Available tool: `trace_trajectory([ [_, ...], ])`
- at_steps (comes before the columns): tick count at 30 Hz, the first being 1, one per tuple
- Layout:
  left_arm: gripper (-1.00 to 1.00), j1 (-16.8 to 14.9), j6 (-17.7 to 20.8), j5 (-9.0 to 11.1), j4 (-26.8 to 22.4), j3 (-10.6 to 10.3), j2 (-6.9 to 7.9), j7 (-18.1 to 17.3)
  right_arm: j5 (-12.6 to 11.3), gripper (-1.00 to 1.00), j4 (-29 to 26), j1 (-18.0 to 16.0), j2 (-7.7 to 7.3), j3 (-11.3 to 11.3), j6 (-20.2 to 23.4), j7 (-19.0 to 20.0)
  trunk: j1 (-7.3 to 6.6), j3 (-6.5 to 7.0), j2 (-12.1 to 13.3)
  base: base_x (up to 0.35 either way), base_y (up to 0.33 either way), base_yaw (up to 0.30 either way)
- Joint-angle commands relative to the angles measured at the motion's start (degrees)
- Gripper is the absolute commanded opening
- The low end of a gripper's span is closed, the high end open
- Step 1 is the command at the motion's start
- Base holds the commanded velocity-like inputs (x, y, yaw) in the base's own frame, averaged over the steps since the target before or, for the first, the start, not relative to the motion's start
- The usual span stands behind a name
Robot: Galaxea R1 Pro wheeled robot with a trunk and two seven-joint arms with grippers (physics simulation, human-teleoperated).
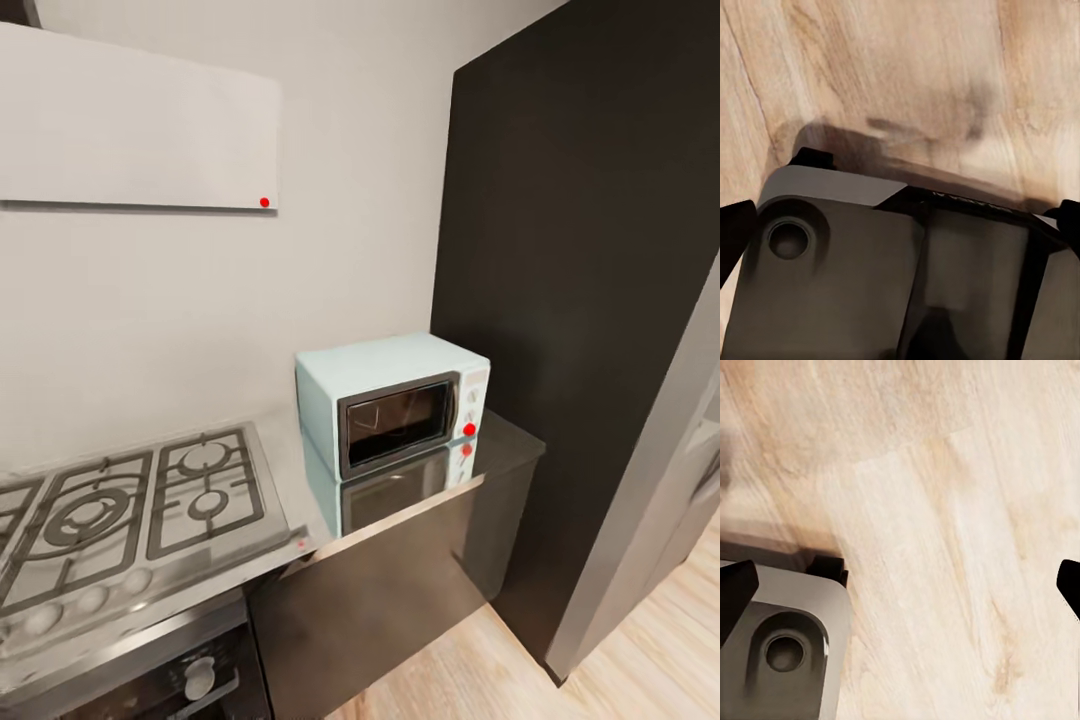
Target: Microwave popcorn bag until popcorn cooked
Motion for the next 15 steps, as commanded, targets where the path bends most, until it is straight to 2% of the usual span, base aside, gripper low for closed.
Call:
trace_trajectory([
  [1, 1.00, 0.0, -0.2, 0.3, 0.0, -0.5, -0.04, 0.2, 0.4, 1.00, 0.2, -0.1, -0.01, -0.4, -0.4, 0.1, 0.01, -0.07, -0.1, 0.000, 0.000, 0.287],
  [15, 1.00, 0.0, -0.3, 0.3, -0.1, -0.6, -0.61, 0.2, 0.4, 1.00, 0.2, -0.1, -0.19, -0.5, -0.6, 0.1, 0.01, -0.07, -0.1, 0.000, 0.000, 0.287],
])
